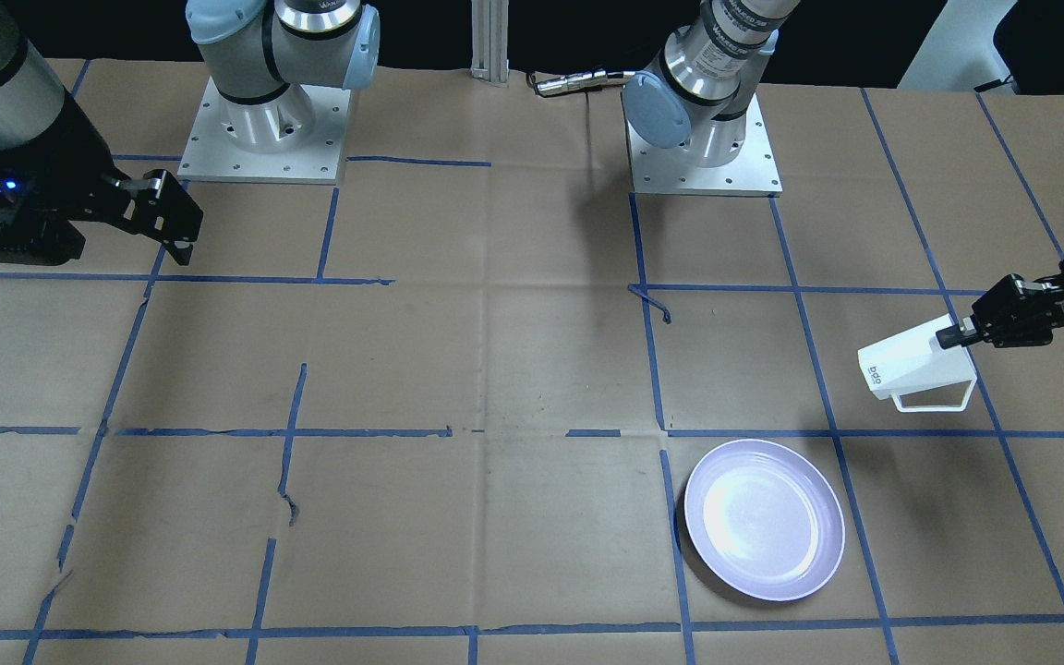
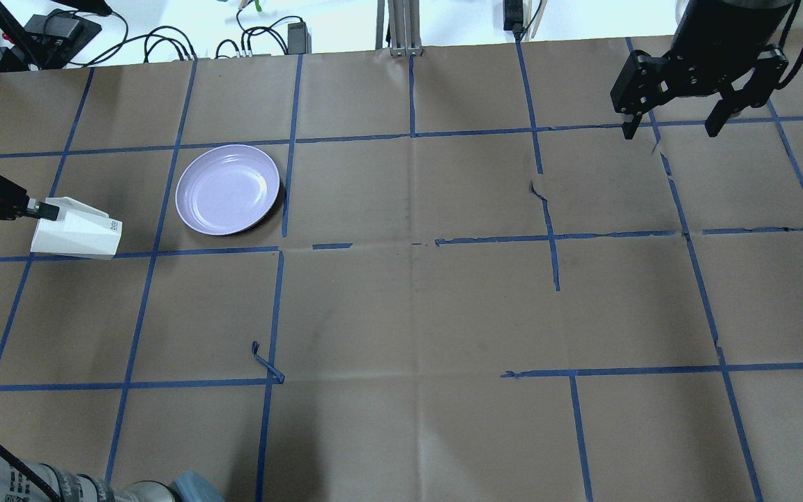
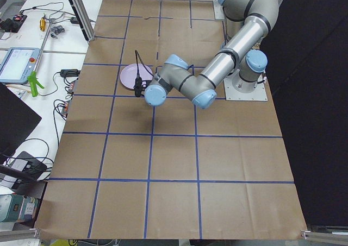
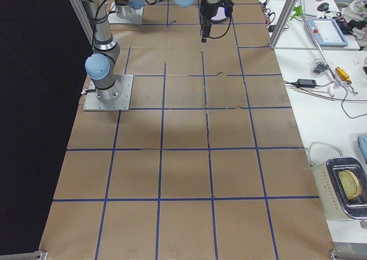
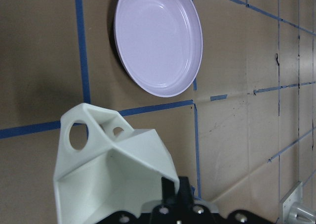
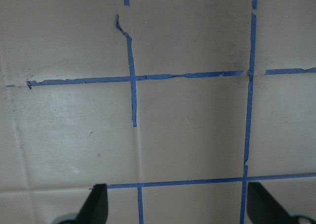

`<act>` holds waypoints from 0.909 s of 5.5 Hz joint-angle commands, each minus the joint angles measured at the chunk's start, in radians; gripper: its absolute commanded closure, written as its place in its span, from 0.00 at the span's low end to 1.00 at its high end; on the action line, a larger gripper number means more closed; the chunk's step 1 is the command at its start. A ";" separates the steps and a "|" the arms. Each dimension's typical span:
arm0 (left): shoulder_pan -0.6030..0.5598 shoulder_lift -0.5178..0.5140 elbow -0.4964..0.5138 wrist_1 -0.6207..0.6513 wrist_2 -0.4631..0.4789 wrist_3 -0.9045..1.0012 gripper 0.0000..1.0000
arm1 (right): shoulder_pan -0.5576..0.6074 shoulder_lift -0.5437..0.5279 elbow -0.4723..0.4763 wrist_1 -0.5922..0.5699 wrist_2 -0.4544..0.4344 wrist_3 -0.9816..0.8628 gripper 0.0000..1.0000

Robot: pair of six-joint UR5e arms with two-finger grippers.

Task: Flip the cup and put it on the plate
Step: 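Lift the mug with the left gripper and rotate it upright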

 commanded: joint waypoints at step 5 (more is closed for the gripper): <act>-0.594 -0.148 -0.020 0.692 0.568 -0.168 1.00 | 0.000 0.000 0.000 0.000 0.000 0.000 0.00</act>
